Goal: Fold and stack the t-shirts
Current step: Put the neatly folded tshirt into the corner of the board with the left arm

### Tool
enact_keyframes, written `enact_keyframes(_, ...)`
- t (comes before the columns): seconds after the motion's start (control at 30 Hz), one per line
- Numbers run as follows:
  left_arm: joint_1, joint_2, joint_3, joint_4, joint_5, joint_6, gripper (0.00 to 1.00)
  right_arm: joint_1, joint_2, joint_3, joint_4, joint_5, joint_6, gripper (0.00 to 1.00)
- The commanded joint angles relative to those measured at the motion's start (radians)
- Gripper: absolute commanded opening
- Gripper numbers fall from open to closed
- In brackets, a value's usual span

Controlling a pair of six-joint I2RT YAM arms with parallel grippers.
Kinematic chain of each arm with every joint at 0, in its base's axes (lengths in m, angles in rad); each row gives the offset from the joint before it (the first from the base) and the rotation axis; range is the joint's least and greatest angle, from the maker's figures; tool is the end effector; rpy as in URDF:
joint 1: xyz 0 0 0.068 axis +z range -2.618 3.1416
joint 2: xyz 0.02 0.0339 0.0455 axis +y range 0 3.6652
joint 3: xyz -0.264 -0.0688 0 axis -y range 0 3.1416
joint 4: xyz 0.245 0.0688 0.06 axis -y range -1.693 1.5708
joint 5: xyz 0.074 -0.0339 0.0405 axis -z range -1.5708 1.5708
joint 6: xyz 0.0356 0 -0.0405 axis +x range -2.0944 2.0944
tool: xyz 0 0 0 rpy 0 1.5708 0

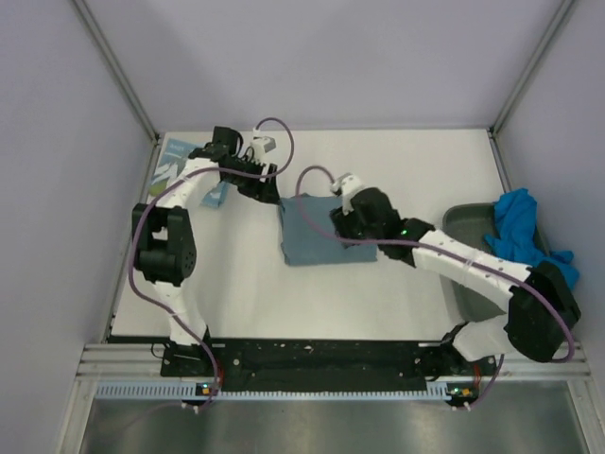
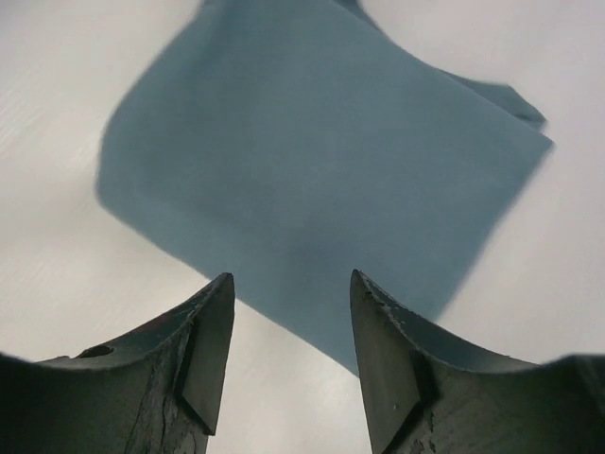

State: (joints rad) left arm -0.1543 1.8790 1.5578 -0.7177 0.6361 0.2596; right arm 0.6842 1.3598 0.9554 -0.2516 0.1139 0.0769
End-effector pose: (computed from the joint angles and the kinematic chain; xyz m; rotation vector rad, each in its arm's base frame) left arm 0.3955 -0.0829 0.2562 0.7260 2.3774 -0.7785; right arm 0.2352 0.1866 0.2637 -0.6089 2.1531 0.2905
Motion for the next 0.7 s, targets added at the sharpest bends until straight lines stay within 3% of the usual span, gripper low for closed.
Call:
enact_keyframes(0.0, -0.025, 0.121, 0.09, 0.095, 0.042, -0.125, 0.8, 0.219, 0.122, 0.035, 0.117, 0.156, -0.15, 0.52)
enact_keyframes(0.17, -0.045, 0.207, 0.14, 0.123, -0.016, -0.14, 0.77, 0.376, 0.358, 0.204, 0.089, 0.196, -0.236, 0.48)
enact_keyframes(0.33, -0.047, 0.259, 0.156, 0.115, -0.021, -0.135, 0.53, 0.405, 0.493, 0.316, 0.04, 0.204, -0.236, 0.43)
enact_keyframes(0.5, -0.048, 0.301, 0.173, 0.112, -0.018, -0.135, 0.48, 0.42, 0.545, 0.353, 0.031, 0.168, -0.253, 0.4)
enact_keyframes(0.67, -0.048, 0.333, 0.194, 0.121, -0.038, -0.146, 0.24, 0.436, 0.61, 0.368, 0.026, 0.127, -0.276, 0.37)
